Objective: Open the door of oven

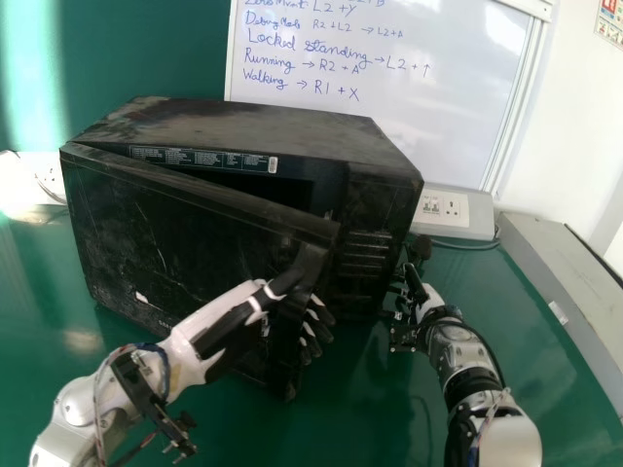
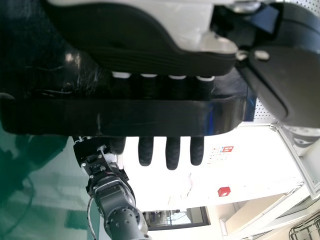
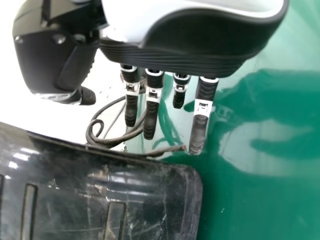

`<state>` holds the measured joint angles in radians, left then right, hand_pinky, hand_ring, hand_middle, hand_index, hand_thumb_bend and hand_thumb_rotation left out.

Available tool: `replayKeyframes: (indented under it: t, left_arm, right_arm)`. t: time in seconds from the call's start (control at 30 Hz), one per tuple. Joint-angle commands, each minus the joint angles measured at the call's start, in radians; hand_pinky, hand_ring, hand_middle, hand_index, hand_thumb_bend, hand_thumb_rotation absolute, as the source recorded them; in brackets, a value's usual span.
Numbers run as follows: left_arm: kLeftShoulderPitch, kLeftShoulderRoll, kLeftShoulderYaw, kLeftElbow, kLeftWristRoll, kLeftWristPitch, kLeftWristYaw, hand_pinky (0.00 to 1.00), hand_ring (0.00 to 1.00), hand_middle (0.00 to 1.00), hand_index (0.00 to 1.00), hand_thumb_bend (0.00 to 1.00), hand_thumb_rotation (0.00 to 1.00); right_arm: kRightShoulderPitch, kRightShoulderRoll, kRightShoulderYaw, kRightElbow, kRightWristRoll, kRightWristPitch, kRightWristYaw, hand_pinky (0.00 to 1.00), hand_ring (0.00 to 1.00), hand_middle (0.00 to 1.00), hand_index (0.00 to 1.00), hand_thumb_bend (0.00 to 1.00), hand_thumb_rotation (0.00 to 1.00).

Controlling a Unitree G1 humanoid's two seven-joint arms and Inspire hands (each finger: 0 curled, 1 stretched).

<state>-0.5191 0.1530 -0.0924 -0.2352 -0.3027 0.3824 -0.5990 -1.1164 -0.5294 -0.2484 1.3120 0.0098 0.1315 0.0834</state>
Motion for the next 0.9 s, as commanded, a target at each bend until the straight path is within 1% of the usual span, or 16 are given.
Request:
replayKeyframes:
  t: [0.0,0.07,0.17,0.23,0.27,0.33,0.37,0.43,0.47,0.57,0.63,0.7,0.8,0.87]
  left_arm:
    - [0.012,0.014,0.054,-0.036,-0.046,-0.044,-0.005,0.05,0.42,0.48,0.5,0.5,0.0]
    - [0.028,0.027,0.066,-0.032,-0.053,-0.068,-0.015,0.05,0.43,0.48,0.5,0.5,0.0]
    - [0.049,0.048,0.073,-0.035,-0.038,-0.103,-0.022,0.07,0.43,0.48,0.5,0.5,0.0]
    - [0.06,0.061,0.077,-0.043,-0.04,-0.116,-0.03,0.06,0.43,0.47,0.5,0.5,0.0]
    - [0.063,0.067,0.083,-0.046,-0.053,-0.111,-0.038,0.05,0.43,0.47,0.5,0.5,0.0]
    - [0.068,0.079,0.101,-0.059,-0.097,-0.065,-0.049,0.05,0.43,0.48,0.5,0.5,0.0]
    - [0.071,0.088,0.108,-0.067,-0.113,-0.047,-0.052,0.05,0.43,0.48,0.5,0.5,0.0]
    - [0.074,0.116,0.119,-0.081,-0.134,-0.023,-0.064,0.05,0.43,0.48,0.49,0.5,0.0]
    - [0.073,0.13,0.124,-0.079,-0.15,-0.017,-0.082,0.05,0.43,0.48,0.49,0.5,0.0]
    - [0.083,0.169,0.133,-0.081,-0.161,-0.031,-0.123,0.05,0.43,0.48,0.5,0.5,0.0]
    - [0.092,0.197,0.137,-0.089,-0.171,-0.033,-0.152,0.05,0.43,0.48,0.5,0.5,0.0]
    - [0.097,0.231,0.148,-0.111,-0.198,0.017,-0.164,0.05,0.43,0.48,0.5,0.5,0.0]
    - [0.091,0.27,0.167,-0.121,-0.269,0.091,-0.192,0.04,0.42,0.48,0.5,0.5,0.0]
    - [0.089,0.29,0.174,-0.115,-0.296,0.085,-0.229,0.03,0.42,0.48,0.5,0.5,0.0]
  right_arm:
    - [0.014,0.004,0.003,0.004,-0.003,-0.002,-0.002,0.53,0.61,0.76,0.83,0.51,0.38]
    - [0.013,0.002,0.006,0.005,-0.006,-0.001,0.001,0.55,0.63,0.76,0.84,0.51,0.38]
    - [0.013,-0.001,0.005,0.006,-0.004,0.0,0.001,0.53,0.6,0.76,0.84,0.5,0.4]
    - [0.012,-0.001,0.0,0.006,0.002,0.004,-0.001,0.51,0.6,0.75,0.82,0.49,0.38]
    - [0.012,-0.001,0.001,0.006,0.001,0.006,-0.002,0.5,0.6,0.75,0.81,0.5,0.37]
    - [0.013,-0.002,0.0,0.006,0.001,0.005,0.0,0.49,0.58,0.74,0.82,0.5,0.36]
    - [0.014,-0.002,-0.003,0.006,0.003,0.004,-0.001,0.5,0.59,0.75,0.83,0.5,0.36]
    - [0.015,-0.002,-0.005,0.005,0.004,0.001,-0.003,0.52,0.59,0.75,0.83,0.52,0.35]
    - [0.016,-0.003,-0.005,0.005,0.004,0.0,-0.003,0.53,0.59,0.75,0.83,0.53,0.35]
    - [0.014,-0.004,-0.002,0.005,-0.001,0.002,-0.007,0.54,0.59,0.75,0.82,0.54,0.36]
    - [0.014,-0.006,0.001,0.006,-0.005,0.005,-0.009,0.53,0.59,0.75,0.82,0.54,0.37]
    - [0.013,-0.008,0.001,0.007,-0.004,0.007,-0.009,0.52,0.59,0.75,0.81,0.54,0.37]
    - [0.012,-0.008,0.001,0.008,-0.004,0.008,-0.014,0.5,0.57,0.72,0.8,0.53,0.36]
    - [0.012,-0.006,-0.002,0.008,-0.001,0.01,-0.015,0.49,0.57,0.73,0.81,0.54,0.36]
